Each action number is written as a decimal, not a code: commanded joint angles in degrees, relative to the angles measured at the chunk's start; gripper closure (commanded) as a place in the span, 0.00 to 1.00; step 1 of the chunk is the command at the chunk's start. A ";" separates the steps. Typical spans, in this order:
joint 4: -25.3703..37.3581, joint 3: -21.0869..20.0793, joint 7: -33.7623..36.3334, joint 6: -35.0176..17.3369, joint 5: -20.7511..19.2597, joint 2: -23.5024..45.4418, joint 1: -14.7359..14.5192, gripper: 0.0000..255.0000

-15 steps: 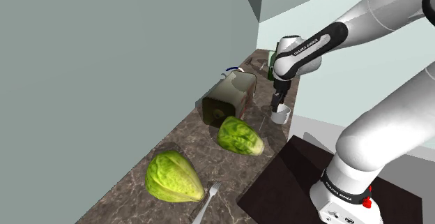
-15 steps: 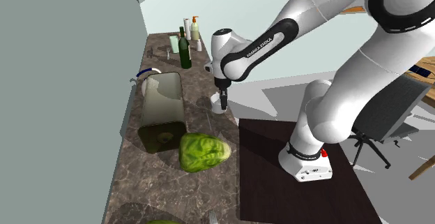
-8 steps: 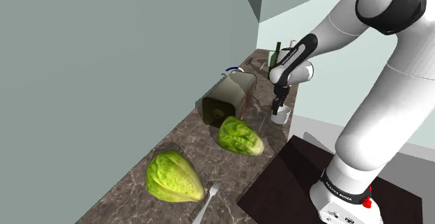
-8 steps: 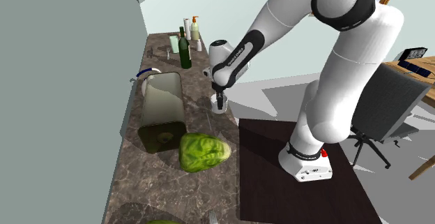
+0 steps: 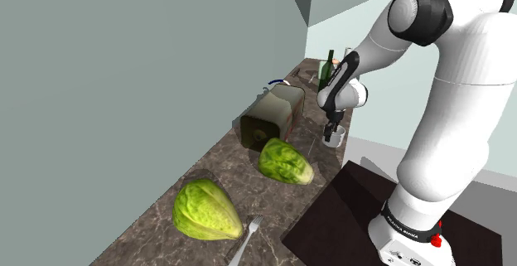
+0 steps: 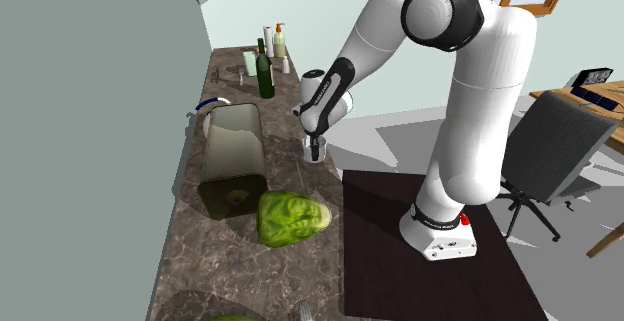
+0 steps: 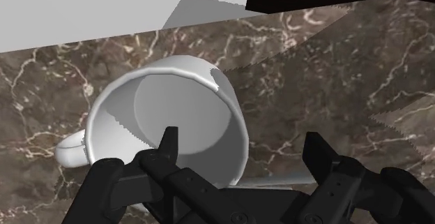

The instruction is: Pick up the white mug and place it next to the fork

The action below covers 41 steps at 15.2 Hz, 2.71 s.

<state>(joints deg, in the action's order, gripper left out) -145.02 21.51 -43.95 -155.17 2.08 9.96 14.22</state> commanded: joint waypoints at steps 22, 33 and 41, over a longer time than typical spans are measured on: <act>0.23 -0.41 -0.78 -1.04 1.04 1.30 0.29 1.00; 0.54 1.83 3.74 7.95 -5.72 -8.00 -0.96 1.00; 1.88 1.84 5.79 14.85 -8.84 -13.90 -0.87 1.00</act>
<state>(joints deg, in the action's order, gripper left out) -143.10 23.35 -38.41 -141.10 -6.33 -3.11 13.31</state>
